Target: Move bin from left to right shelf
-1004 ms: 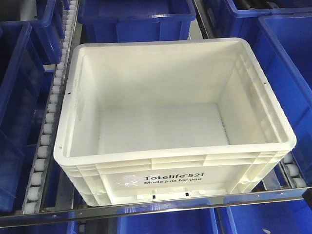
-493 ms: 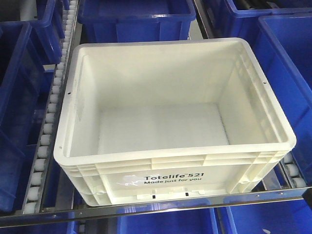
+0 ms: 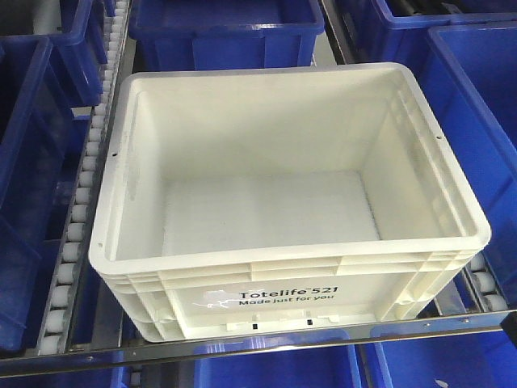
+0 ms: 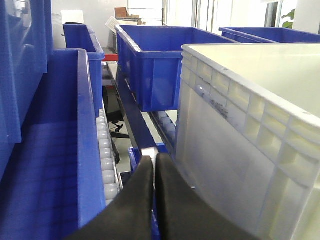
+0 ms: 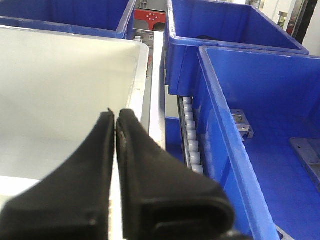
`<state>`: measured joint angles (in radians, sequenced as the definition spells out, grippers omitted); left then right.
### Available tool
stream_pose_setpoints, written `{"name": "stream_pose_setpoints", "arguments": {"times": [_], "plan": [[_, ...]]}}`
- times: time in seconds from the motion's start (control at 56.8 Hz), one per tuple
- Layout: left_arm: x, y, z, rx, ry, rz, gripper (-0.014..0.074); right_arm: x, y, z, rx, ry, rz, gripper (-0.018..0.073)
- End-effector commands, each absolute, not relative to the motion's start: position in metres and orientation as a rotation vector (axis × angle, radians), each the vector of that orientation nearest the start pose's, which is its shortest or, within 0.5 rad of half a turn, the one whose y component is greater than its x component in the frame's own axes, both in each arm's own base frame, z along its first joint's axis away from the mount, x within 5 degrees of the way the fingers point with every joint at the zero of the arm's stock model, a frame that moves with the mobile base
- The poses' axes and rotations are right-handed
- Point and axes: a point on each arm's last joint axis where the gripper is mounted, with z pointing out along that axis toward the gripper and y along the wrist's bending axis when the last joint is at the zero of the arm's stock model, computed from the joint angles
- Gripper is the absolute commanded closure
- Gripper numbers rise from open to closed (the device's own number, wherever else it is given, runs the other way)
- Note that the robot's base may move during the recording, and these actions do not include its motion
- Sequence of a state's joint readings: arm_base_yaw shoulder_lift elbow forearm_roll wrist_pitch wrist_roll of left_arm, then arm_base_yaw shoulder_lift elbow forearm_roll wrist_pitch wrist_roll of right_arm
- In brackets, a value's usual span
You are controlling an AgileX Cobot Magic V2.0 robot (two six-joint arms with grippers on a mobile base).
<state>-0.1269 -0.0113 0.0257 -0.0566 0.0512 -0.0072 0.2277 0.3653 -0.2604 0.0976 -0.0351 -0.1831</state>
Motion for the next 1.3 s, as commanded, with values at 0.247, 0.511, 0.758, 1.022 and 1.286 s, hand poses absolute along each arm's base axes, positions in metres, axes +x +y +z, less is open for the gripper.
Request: {"name": "stream_pose_setpoints", "arguments": {"times": [0.247, 0.511, 0.758, 1.022, 1.286], "plan": [[0.055, -0.007, 0.202, 0.047, 1.474, -0.162, 0.0603, 0.089, 0.02, 0.296, -0.229, 1.43, 0.099, 0.0567], [0.055, -0.007, 0.202, 0.047, 1.474, -0.162, 0.0603, 0.087, 0.02, 0.291, -0.238, 1.484, 0.103, 0.0567], [0.055, -0.007, 0.202, 0.047, 1.474, -0.162, 0.0603, 0.065, 0.015, 0.256, -0.255, 1.458, 0.086, 0.0567], [0.055, -0.007, 0.202, 0.047, 1.474, -0.162, 0.0603, 0.057, 0.013, 0.199, -0.222, 1.499, 0.126, 0.0567], [0.055, -0.007, 0.202, 0.047, 1.474, -0.162, 0.0603, 0.055, 0.013, 0.197, -0.242, 1.5, 0.109, 0.0567]]}}
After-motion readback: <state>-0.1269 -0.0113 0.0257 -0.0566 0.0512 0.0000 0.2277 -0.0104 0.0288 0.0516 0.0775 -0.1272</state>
